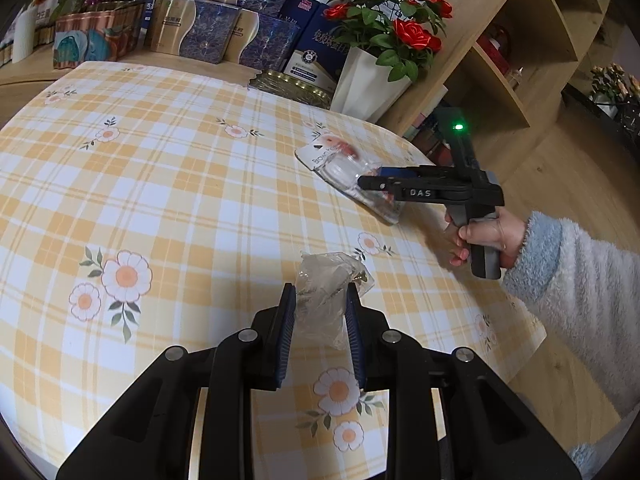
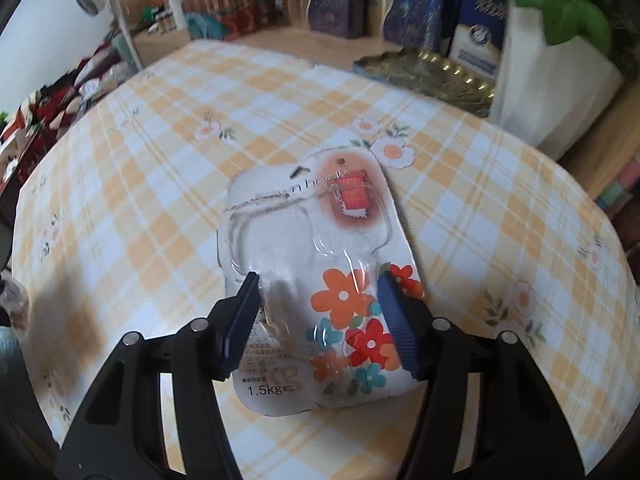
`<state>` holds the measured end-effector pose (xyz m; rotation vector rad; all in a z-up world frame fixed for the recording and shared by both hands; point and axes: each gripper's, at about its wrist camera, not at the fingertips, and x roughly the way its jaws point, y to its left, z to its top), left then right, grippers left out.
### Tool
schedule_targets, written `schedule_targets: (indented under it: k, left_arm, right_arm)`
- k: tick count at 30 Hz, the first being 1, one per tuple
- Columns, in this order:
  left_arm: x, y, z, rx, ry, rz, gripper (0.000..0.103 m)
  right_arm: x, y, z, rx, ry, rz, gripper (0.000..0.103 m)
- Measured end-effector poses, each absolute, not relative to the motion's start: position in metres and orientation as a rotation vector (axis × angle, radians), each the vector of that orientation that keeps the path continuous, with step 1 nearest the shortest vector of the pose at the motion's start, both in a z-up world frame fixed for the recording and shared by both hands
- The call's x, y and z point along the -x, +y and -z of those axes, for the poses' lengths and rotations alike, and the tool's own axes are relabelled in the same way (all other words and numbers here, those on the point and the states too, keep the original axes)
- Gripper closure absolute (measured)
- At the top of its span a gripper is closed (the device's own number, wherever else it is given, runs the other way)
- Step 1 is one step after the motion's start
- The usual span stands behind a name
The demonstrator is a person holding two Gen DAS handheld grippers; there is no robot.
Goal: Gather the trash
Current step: 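Carry the wrapper with the left tool toward the trash bin while the right tool carries the packaging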
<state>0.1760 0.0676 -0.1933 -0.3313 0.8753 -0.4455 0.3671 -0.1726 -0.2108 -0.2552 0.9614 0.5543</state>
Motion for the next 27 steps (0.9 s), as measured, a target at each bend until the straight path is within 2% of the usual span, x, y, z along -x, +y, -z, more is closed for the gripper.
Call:
schedule_targets:
  k: [14, 27]
  left_arm:
    - [-0.131, 0.057, 0.162, 0.319, 0.83, 0.469, 0.079]
    - [-0.063, 0.052, 0.134, 0.286, 0.797, 0.513, 0.079]
  right_arm:
    - [-0.267, -0.196, 0.16, 0.238, 0.864, -0.504, 0.042]
    - [-0.132, -0.222, 0.112, 0.173, 0.792, -0.571, 0.042]
